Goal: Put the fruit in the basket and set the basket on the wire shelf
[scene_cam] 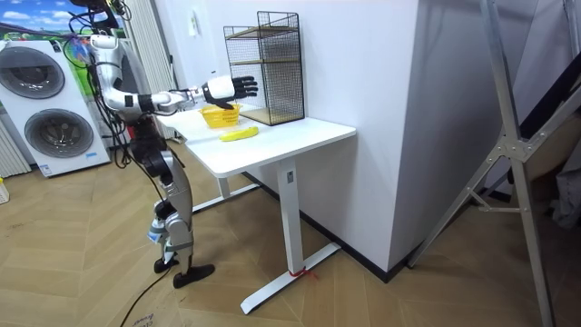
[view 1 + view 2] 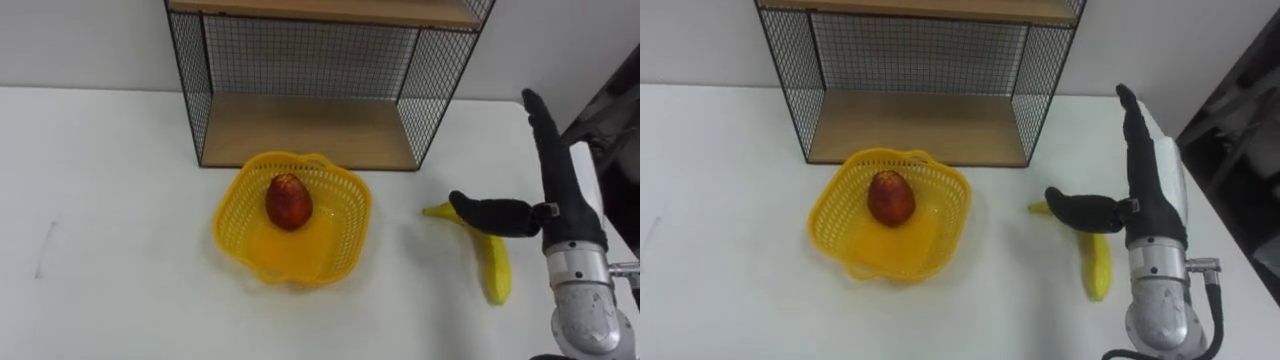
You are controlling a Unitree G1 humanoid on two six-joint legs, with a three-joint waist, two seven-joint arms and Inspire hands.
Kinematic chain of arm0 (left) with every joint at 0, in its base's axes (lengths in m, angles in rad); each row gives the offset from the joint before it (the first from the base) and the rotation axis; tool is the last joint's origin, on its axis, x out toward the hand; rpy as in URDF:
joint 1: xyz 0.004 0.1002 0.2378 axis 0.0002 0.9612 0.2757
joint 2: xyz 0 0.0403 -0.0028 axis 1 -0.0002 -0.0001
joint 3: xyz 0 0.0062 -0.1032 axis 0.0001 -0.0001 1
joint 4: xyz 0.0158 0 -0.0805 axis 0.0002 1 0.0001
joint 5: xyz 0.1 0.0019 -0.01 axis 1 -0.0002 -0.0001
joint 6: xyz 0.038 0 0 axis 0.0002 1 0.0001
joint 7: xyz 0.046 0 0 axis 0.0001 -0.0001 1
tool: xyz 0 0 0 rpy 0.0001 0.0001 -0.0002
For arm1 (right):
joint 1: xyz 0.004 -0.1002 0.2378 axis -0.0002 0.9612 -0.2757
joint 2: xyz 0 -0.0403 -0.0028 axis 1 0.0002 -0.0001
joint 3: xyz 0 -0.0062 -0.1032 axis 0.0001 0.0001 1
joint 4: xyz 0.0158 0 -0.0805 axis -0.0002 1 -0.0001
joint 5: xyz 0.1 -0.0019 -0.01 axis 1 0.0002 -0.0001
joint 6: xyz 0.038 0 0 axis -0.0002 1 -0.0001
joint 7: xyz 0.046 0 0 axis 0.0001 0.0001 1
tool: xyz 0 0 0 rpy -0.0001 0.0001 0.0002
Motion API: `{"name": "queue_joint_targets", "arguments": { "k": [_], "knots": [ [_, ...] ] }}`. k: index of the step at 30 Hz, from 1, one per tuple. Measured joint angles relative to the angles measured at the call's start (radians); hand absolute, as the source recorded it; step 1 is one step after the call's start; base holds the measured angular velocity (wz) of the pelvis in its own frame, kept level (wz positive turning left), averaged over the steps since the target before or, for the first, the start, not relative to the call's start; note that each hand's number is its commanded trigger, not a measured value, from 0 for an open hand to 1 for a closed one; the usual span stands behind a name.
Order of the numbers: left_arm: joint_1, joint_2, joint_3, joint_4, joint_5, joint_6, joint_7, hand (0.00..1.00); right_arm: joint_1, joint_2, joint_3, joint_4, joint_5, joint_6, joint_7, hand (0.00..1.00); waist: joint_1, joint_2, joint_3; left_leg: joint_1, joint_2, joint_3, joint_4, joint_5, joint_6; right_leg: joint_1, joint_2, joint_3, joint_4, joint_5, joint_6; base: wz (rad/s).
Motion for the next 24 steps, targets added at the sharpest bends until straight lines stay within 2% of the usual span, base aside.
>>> {"name": "queue_joint_targets", "arguments": {
  "k": [4, 8, 10, 13, 16, 20, 21, 22, 23, 24],
  "knots": [
    [0.007, 0.001, -0.003, -0.031, -0.006, 0.018, 0.010, 0.00, 0.002, 0.000, 0.004, 0.085, -0.002, 0.016, 0.035, 0.00, 0.002, 0.005, 0.0004, 0.003, 0.000, 0.000, 0.004, 0.000, 0.000, 0.007, -0.002, 0.001, -0.004, 0.000, 0.000, 0.00],
    [0.016, 0.002, -0.006, -0.037, -0.007, 0.020, 0.010, 0.00, -0.003, -0.001, 0.006, 0.194, -0.003, 0.030, 0.072, 0.00, 0.003, 0.013, -0.0006, 0.007, 0.000, 0.000, 0.002, 0.000, 0.000, 0.007, -0.002, -0.001, -0.003, 0.000, 0.000, 0.00],
    [0.029, 0.002, -0.006, -0.045, -0.007, 0.021, 0.010, 0.00, -0.003, -0.002, 0.010, 0.238, -0.004, 0.052, 0.097, 0.00, 0.003, 0.020, -0.0005, 0.009, 0.000, 0.000, -0.003, 0.000, 0.000, 0.007, -0.002, -0.002, -0.001, 0.000, 0.000, 0.00],
    [0.033, 0.002, -0.005, -0.047, -0.005, 0.037, 0.010, 0.00, -0.006, -0.019, 0.008, 0.263, 0.001, 0.064, 0.126, 0.00, 0.000, 0.024, -0.0011, 0.009, 0.000, -0.002, -0.005, 0.000, 0.000, 0.008, -0.002, -0.003, 0.000, 0.000, 0.000, 0.00],
    [0.033, 0.002, -0.002, -0.059, -0.004, 0.053, 0.008, 0.00, -0.028, -0.021, 0.006, 0.304, 0.011, 0.066, 0.154, 0.00, 0.000, 0.017, -0.0036, 0.013, 0.000, -0.006, -0.004, 0.000, 0.000, 0.016, -0.002, -0.004, -0.003, 0.000, 0.000, 0.03],
    [0.034, 0.003, 0.005, -0.057, -0.001, 0.075, 0.008, 0.00, -0.059, -0.016, -0.016, 0.416, 0.042, 0.049, 0.200, 0.00, -0.001, -0.001, -0.0025, 0.027, -0.002, -0.013, -0.002, -0.001, 0.001, 0.033, -0.003, -0.004, -0.004, 0.000, 0.000, 0.01],
    [0.033, 0.002, 0.008, -0.057, 0.000, 0.084, 0.008, 0.00, -0.064, -0.012, -0.026, 0.432, 0.044, 0.044, 0.218, 0.54, -0.001, -0.005, -0.0026, 0.027, -0.004, -0.025, -0.001, -0.001, 0.001, 0.034, -0.004, -0.004, -0.004, 0.000, 0.000, 0.05],
    [0.034, 0.001, 0.017, -0.057, 0.000, 0.090, 0.008, 0.00, -0.067, -0.011, -0.030, 0.444, 0.044, 0.044, 0.232, 0.74, -0.003, -0.007, -0.0031, 0.028, -0.006, -0.031, 0.000, -0.001, 0.001, 0.035, -0.004, -0.005, -0.004, 0.001, 0.001, 0.05],
    [0.034, 0.001, 0.019, -0.057, 0.000, 0.095, 0.008, 0.00, -0.069, -0.011, -0.033, 0.450, 0.044, 0.045, 0.239, 1.00, -0.004, -0.009, -0.0031, 0.028, -0.007, -0.034, 0.000, -0.001, 0.002, 0.037, -0.004, -0.005, -0.005, 0.001, 0.001, 0.06],
    [0.034, 0.002, 0.023, -0.058, 0.003, 0.105, 0.008, 0.00, -0.071, -0.012, -0.039, 0.461, 0.044, 0.043, 0.245, 1.00, -0.004, -0.011, -0.0041, 0.031, -0.008, -0.041, 0.000, -0.001, 0.002, 0.040, -0.006, -0.013, -0.005, 0.001, 0.001, 0.10]
  ]
}}
